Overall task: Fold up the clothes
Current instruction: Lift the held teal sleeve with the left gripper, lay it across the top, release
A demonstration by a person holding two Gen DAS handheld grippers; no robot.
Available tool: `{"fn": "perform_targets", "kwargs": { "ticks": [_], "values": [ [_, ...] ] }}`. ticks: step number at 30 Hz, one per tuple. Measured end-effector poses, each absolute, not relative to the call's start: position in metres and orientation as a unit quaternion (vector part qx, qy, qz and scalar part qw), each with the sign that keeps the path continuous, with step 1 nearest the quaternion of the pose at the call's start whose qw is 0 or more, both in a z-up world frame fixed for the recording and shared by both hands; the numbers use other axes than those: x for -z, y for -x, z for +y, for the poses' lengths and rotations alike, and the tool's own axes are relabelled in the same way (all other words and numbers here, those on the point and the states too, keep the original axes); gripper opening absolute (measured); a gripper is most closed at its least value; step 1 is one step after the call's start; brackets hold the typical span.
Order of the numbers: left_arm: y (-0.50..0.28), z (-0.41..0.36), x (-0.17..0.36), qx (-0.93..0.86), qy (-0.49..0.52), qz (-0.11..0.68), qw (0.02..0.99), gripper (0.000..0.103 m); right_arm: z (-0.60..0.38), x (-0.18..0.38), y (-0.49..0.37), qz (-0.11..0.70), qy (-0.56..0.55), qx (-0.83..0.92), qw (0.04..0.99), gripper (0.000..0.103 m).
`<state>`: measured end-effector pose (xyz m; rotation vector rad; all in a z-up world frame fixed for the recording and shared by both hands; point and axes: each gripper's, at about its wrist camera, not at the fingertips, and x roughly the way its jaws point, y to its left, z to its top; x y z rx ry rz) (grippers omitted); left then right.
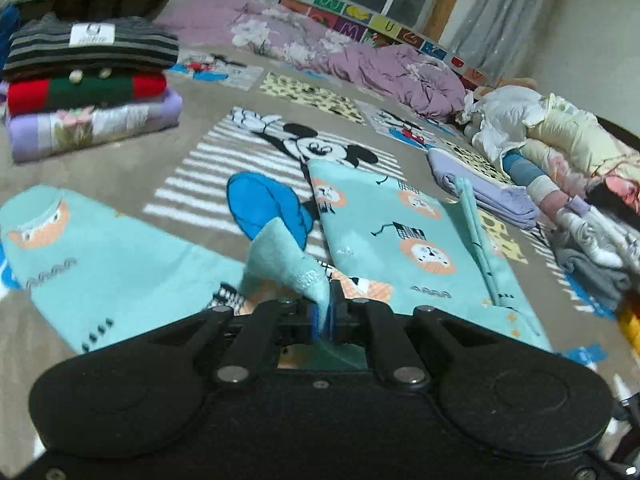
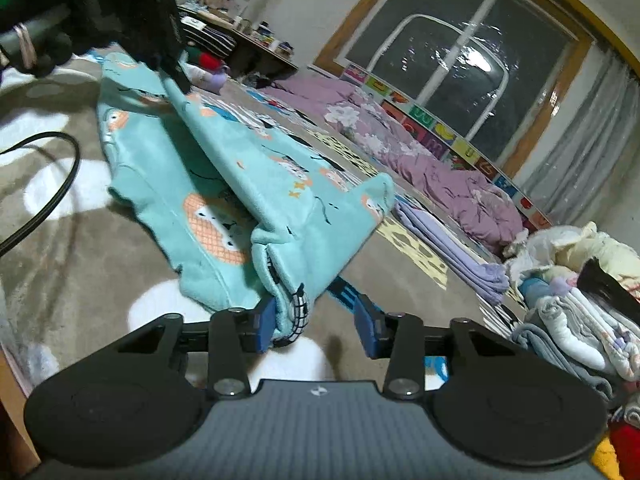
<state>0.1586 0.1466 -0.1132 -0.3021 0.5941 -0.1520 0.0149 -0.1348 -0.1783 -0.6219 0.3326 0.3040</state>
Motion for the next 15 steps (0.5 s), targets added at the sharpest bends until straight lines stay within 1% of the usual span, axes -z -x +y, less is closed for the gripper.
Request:
{"fn": "perform_targets", "kwargs": {
  "ticks": [2,6,7,9,10,11,12,15],
  "values": [
    [-0.156,0.146,0.11,0.078,0.145,0.286,0.944,0.004,-0.134,0.178,-0.013,0.157,0.31,-0.151,0.925,0.041],
    [-0.164,0.144,0.12,0.07,0.137,0.308,0.939,0.004,-0.135,0.177,-0.008,0.151,0.318,-0.161,0.922,0.041],
    [-0.166,0.144,0.123,0.068,0.135,0.314,0.937,0.006,-0.136,0.176,-0.006,0.151,0.318,-0.167,0.921,0.041],
    [-0.163,0.151,0.119,0.059,0.148,0.309,0.938,0.016,-0.138,0.173,-0.002,0.15,0.317,-0.18,0.919,0.041],
    [-0.161,0.155,0.117,0.055,0.156,0.305,0.938,0.031,-0.143,0.169,0.002,0.15,0.302,-0.195,0.921,0.042],
    [-0.159,0.159,0.114,0.051,0.163,0.301,0.938,0.052,-0.144,0.167,0.0,0.144,0.289,-0.201,0.925,0.042],
    [-0.157,0.164,0.112,0.046,0.171,0.297,0.938,0.053,-0.145,0.165,-0.001,0.139,0.275,-0.207,0.929,0.042],
    [-0.148,0.176,0.098,0.019,0.186,0.269,0.945,0.053,-0.147,0.159,-0.006,0.122,0.234,-0.225,0.938,0.042]
  ]
}}
